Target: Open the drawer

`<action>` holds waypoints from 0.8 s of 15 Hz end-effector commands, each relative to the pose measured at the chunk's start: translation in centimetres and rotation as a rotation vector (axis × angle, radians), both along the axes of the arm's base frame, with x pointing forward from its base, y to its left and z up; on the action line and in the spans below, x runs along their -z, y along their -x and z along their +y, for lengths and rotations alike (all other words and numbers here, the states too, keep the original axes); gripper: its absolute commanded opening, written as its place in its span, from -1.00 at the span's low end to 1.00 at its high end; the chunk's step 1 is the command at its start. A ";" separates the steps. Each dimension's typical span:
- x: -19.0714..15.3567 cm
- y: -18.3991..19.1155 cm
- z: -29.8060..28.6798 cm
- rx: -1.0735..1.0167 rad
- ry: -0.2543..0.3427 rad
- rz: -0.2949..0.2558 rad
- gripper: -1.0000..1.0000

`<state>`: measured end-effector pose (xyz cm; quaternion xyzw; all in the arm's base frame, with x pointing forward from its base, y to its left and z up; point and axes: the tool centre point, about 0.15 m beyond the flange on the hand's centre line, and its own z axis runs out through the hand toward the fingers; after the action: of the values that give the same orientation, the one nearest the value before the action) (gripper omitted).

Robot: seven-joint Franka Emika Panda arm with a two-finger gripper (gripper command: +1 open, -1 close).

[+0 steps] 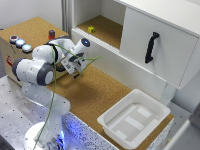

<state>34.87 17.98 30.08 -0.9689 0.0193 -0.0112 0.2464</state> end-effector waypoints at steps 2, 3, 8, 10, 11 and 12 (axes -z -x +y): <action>3.3 -2.4 -6.1 0.061 -0.030 0.021 -1.00; 3.3 -2.4 -6.6 0.079 -0.025 0.022 -1.00; 1.9 -2.0 -5.8 0.025 0.062 0.052 1.00; 0.0 -1.6 -4.6 -0.059 0.120 0.045 1.00; -0.9 -1.4 -4.3 -0.077 0.147 0.039 1.00; -1.6 -1.4 -4.4 -0.073 0.160 0.031 1.00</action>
<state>34.96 13.88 29.82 -0.9748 0.0311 -0.0161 0.2201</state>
